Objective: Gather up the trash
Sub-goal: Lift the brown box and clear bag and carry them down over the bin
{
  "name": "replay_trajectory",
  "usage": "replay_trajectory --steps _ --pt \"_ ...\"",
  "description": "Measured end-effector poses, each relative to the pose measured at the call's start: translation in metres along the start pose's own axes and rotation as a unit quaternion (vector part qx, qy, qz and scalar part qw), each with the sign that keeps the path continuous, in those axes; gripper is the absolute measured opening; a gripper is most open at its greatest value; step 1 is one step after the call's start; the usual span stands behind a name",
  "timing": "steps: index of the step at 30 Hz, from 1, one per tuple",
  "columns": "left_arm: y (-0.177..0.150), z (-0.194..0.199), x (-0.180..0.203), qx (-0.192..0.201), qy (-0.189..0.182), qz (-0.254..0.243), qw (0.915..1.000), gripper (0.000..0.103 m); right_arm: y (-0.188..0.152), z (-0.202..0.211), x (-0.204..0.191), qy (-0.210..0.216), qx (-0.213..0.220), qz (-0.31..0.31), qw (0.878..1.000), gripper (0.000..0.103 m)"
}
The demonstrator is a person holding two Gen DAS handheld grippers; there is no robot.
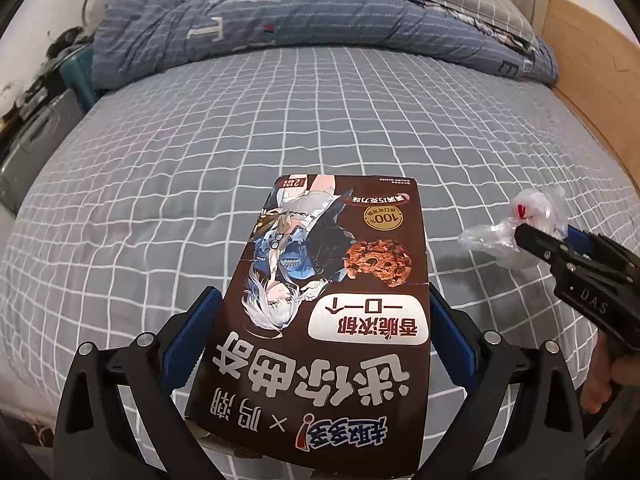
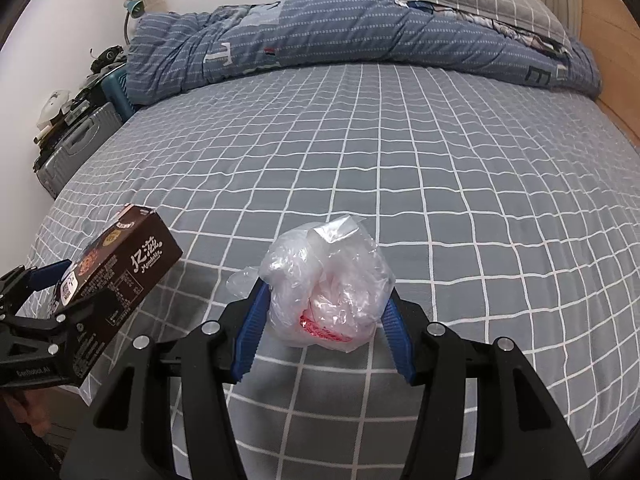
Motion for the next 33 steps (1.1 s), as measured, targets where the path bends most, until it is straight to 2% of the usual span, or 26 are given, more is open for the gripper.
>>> replay_trajectory --steps 18,33 --pt "-0.020 0.046 0.006 0.047 -0.001 0.025 0.9986 0.095 -0.032 0.053 -0.008 -0.014 0.028 0.014 0.999 0.052" --pt "-0.059 0.080 0.005 0.055 0.001 0.035 0.9979 0.095 -0.056 0.089 -0.016 -0.015 0.039 0.017 0.999 0.052"
Point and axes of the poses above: each gripper's, at about its wrist camera, not at the fingertips, and z roughly against the way its jaws point, x to its right, y to its top, the point moved 10 cm from there along -z, roughly the way its jaws point, and after that the axes turned 8 degrees about -y, right-handed, at the moved point
